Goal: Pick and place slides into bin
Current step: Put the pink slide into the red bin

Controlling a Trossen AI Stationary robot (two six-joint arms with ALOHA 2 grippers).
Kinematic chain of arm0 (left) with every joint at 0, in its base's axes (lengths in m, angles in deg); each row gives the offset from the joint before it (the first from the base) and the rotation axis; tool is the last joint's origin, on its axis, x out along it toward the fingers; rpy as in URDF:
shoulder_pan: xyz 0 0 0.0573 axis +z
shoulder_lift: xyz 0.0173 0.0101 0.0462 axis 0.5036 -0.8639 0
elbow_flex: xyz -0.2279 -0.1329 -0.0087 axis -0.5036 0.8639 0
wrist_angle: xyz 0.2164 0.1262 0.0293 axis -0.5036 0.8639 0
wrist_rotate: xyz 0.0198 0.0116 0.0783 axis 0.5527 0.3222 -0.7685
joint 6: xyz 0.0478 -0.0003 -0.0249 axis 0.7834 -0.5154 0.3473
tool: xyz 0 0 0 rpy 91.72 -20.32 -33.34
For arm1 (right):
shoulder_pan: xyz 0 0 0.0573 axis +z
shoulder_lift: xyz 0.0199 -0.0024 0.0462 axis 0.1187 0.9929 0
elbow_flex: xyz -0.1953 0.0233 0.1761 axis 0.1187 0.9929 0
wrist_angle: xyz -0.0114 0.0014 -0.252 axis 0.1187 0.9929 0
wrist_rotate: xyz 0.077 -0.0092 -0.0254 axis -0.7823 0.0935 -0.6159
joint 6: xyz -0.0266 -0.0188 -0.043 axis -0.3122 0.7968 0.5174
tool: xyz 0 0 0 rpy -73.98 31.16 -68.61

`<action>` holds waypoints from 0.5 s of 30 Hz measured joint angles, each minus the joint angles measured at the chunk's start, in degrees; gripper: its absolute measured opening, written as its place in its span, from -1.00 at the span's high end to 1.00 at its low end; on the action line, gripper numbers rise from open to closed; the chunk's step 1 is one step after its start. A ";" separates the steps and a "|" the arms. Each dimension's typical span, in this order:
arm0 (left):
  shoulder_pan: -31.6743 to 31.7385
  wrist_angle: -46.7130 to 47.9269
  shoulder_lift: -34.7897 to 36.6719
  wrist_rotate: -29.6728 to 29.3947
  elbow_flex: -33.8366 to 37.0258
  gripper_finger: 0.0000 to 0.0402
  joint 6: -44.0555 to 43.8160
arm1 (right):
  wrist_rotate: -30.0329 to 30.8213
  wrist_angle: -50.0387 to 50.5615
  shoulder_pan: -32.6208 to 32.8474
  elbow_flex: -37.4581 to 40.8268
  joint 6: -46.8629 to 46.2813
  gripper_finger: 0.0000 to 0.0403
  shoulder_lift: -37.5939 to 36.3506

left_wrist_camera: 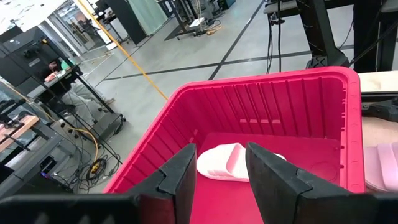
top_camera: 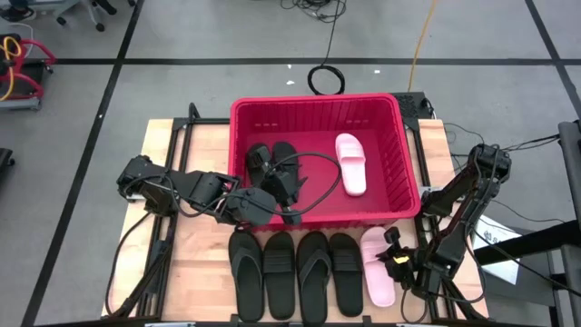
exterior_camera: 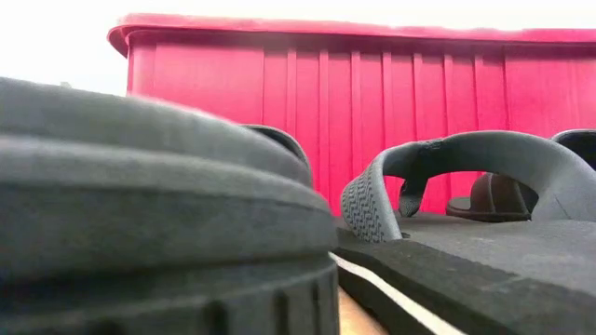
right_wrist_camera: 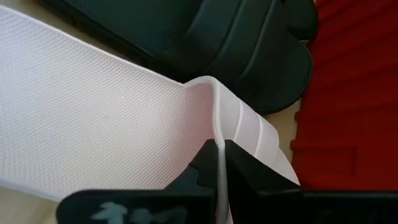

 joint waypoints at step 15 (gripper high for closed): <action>-0.01 0.00 0.00 0.07 0.00 0.27 -0.24 | -0.59 -1.14 0.11 -7.97 5.23 1.00 -0.02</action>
